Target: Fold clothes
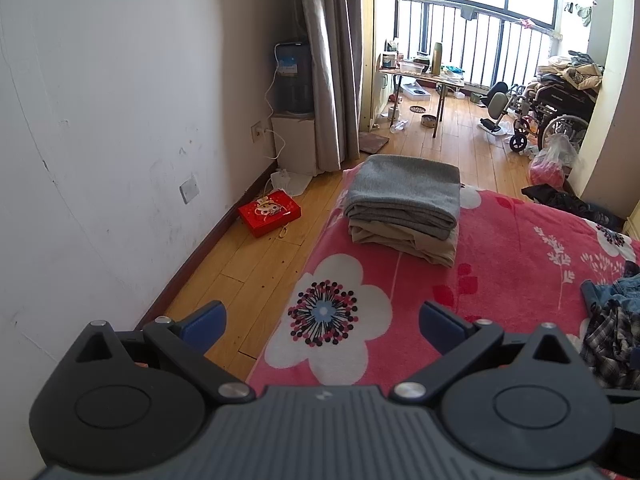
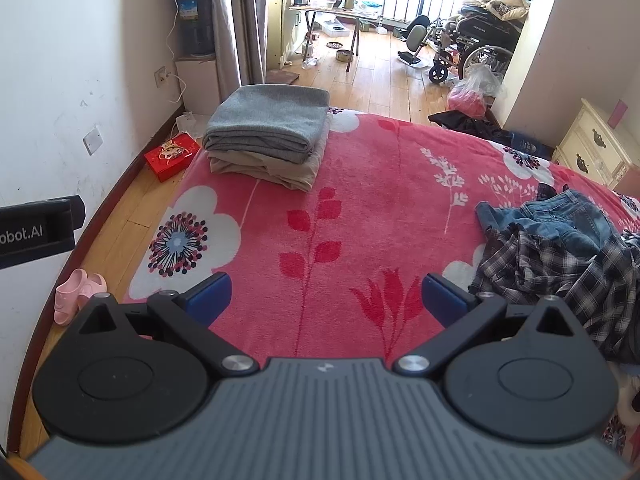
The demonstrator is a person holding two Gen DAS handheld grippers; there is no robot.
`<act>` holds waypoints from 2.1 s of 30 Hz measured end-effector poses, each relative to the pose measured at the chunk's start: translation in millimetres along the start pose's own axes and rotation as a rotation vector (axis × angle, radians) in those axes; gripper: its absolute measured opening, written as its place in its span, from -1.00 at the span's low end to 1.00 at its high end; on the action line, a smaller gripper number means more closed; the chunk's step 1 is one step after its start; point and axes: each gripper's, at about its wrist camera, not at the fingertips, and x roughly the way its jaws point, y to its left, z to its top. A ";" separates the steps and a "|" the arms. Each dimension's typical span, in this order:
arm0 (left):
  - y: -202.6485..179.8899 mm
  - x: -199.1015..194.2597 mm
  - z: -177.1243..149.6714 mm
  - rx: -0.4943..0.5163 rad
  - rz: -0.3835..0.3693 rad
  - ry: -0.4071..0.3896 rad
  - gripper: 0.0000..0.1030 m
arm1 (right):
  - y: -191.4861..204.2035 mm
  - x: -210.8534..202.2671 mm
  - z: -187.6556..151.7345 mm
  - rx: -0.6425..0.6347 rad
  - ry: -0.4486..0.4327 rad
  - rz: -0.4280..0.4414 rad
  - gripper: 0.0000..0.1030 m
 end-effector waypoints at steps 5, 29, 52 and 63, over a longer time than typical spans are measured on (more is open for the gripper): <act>-0.9 1.3 0.6 -0.001 0.001 0.001 1.00 | 0.8 0.8 0.9 -0.005 0.000 -0.003 0.97; 0.3 1.4 1.0 0.003 0.004 0.007 1.00 | 4.1 1.9 1.3 -0.005 0.002 -0.008 0.97; -2.1 6.2 -1.5 0.011 0.007 0.024 1.00 | 4.2 7.2 -0.3 -0.003 0.020 -0.005 0.97; -3.4 5.9 -2.5 0.016 0.008 0.030 1.00 | 4.3 8.1 -1.8 0.000 0.022 -0.003 0.97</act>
